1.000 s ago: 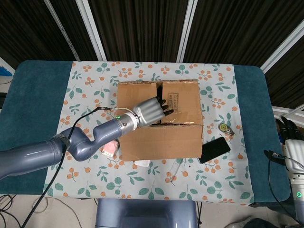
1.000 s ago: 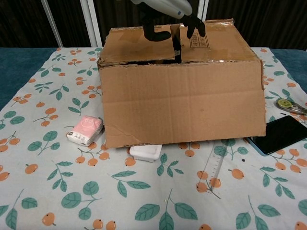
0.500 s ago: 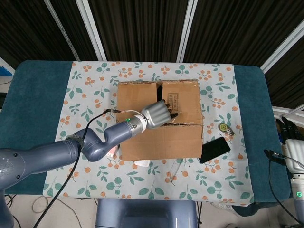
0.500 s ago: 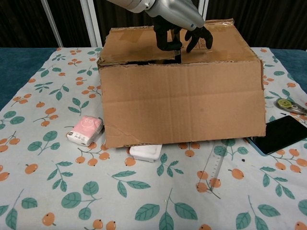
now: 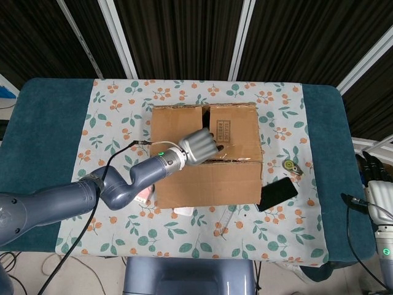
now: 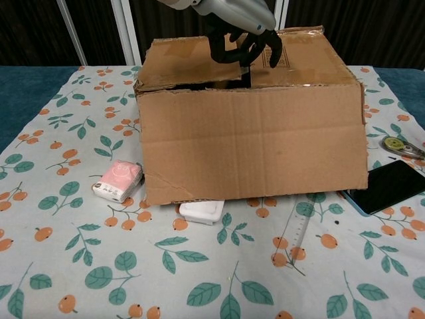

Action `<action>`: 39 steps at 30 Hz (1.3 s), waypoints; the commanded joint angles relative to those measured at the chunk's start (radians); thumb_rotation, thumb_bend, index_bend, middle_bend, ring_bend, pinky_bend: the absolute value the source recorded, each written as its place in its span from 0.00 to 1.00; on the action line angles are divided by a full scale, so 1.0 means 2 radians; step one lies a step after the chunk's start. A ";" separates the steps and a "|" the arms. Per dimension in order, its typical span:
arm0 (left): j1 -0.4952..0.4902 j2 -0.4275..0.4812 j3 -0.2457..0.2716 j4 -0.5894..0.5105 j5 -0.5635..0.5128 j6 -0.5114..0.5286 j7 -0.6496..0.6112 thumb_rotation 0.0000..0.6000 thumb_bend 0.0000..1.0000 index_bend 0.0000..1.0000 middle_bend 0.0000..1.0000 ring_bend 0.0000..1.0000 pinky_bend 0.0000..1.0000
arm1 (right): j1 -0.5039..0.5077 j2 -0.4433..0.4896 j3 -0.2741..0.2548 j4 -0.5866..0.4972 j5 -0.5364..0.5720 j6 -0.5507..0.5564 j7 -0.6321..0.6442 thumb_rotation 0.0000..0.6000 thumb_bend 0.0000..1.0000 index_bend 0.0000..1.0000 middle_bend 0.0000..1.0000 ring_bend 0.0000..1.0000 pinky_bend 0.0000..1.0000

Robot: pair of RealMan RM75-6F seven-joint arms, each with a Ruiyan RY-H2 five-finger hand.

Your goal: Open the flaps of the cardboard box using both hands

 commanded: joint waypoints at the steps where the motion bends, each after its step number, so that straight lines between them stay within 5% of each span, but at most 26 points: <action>1: -0.001 0.013 0.005 -0.009 0.003 0.002 -0.001 1.00 0.70 0.20 0.42 0.31 0.36 | 0.000 -0.001 0.000 0.000 -0.002 -0.001 -0.001 1.00 0.29 0.00 0.00 0.00 0.21; 18: 0.000 0.079 0.013 -0.059 0.009 0.028 -0.005 1.00 0.70 0.23 0.45 0.33 0.37 | -0.004 -0.002 0.004 -0.001 -0.010 -0.001 -0.002 1.00 0.30 0.00 0.00 0.00 0.21; 39: 0.053 0.248 0.022 -0.164 0.070 0.058 -0.013 1.00 0.70 0.24 0.45 0.34 0.37 | -0.007 -0.003 0.005 -0.005 -0.019 -0.001 -0.006 1.00 0.31 0.00 0.00 0.00 0.21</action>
